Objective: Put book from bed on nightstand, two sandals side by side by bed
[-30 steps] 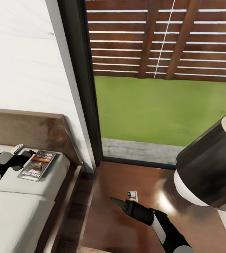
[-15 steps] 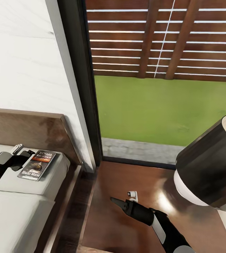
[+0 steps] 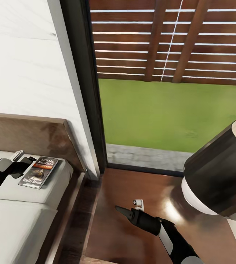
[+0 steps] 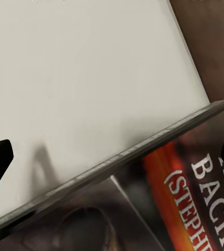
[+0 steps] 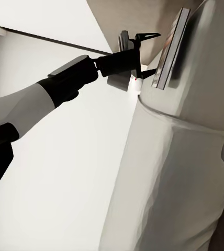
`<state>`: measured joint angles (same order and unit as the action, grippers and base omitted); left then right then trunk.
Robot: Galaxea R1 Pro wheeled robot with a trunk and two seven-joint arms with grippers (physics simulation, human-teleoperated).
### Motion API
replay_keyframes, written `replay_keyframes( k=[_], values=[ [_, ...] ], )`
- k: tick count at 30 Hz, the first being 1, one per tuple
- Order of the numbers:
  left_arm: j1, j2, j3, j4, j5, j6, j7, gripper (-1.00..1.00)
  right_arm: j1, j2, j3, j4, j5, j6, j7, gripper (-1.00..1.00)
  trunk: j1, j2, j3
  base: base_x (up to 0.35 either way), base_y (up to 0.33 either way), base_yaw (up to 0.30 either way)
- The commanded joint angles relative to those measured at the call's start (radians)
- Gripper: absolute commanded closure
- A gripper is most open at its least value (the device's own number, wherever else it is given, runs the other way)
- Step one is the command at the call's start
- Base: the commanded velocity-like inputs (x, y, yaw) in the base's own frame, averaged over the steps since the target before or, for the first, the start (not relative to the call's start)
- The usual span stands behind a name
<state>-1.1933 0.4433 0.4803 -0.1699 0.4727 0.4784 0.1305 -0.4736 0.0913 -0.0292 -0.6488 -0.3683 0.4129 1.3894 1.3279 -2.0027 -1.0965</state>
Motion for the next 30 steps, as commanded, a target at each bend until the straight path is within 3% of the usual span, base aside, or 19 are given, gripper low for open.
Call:
replay_keyframes(
  k=[1,30],
  values=[
    [0.0,0.0,0.0,-0.002,0.011,0.005,0.008,-1.0,0.0,0.001,-0.003,0.0,0.0,0.01,0.003,-1.0,0.0,0.0,-0.001,0.0,0.0,0.0],
    [0.0,0.0,-0.002,-0.002,0.012,0.005,0.008,-1.0,0.0,-0.002,-0.005,0.0,0.004,0.014,0.003,-1.0,0.0,0.0,-0.001,0.0,0.0,0.0]
  ],
)
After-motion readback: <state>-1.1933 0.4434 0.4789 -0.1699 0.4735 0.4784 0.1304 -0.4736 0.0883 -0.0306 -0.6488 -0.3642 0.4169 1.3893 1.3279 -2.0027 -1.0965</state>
